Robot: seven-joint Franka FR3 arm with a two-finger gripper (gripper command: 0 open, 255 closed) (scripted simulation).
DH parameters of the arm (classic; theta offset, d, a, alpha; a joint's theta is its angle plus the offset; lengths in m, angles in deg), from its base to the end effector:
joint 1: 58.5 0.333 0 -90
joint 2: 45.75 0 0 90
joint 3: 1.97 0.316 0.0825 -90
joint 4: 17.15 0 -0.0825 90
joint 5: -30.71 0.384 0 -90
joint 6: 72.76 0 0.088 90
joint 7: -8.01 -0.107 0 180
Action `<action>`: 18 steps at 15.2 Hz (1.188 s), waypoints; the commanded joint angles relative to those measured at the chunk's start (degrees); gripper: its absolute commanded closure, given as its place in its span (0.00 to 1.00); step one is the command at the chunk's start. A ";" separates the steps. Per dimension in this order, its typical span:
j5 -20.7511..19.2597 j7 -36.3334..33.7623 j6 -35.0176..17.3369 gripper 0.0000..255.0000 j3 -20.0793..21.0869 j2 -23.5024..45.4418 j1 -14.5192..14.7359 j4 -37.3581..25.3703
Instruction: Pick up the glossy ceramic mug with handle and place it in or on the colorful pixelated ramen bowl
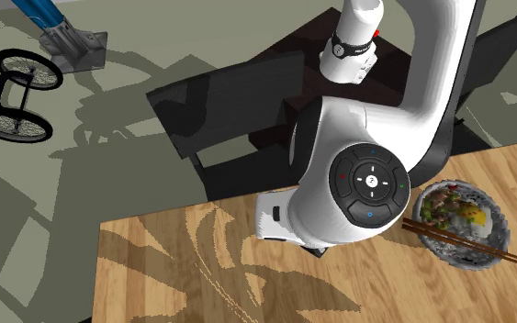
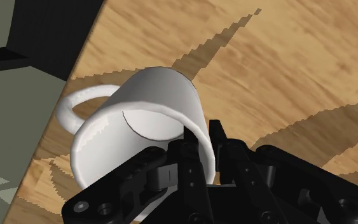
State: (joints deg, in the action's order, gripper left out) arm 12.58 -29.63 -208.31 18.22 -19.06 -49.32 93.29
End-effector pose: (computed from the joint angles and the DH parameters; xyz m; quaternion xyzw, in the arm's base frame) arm 0.5514 0.2940 0.2599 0.9992 0.0230 0.0241 0.0239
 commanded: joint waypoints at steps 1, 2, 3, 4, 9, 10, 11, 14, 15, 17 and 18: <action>0.00 0.00 0.00 1.00 0.00 0.00 0.00 0.00; 0.00 0.00 0.00 1.00 0.00 0.00 0.00 -0.01; -0.01 0.00 -0.01 1.00 -0.01 0.01 0.00 -0.01; 0.30 0.22 0.54 1.00 0.18 -0.52 -0.13 -0.06; 1.78 1.33 3.37 1.00 1.02 -3.02 -0.71 -0.59; 2.07 1.54 3.96 1.00 1.17 -3.49 -0.82 -0.73; 2.36 1.76 4.54 1.00 1.32 -3.96 -0.92 -0.89; 3.20 2.39 6.32 1.00 1.73 -5.32 -1.20 -1.43; 3.47 2.59 6.93 1.00 1.85 -5.76 -1.28 -1.64; 4.00 2.99 8.15 1.00 2.09 -6.61 -1.44 -2.10; 4.26 3.19 8.76 1.00 2.20 -7.02 -1.51 -2.34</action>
State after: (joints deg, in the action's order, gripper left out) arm 16.52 -26.74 -200.33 20.30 -25.61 -50.71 91.30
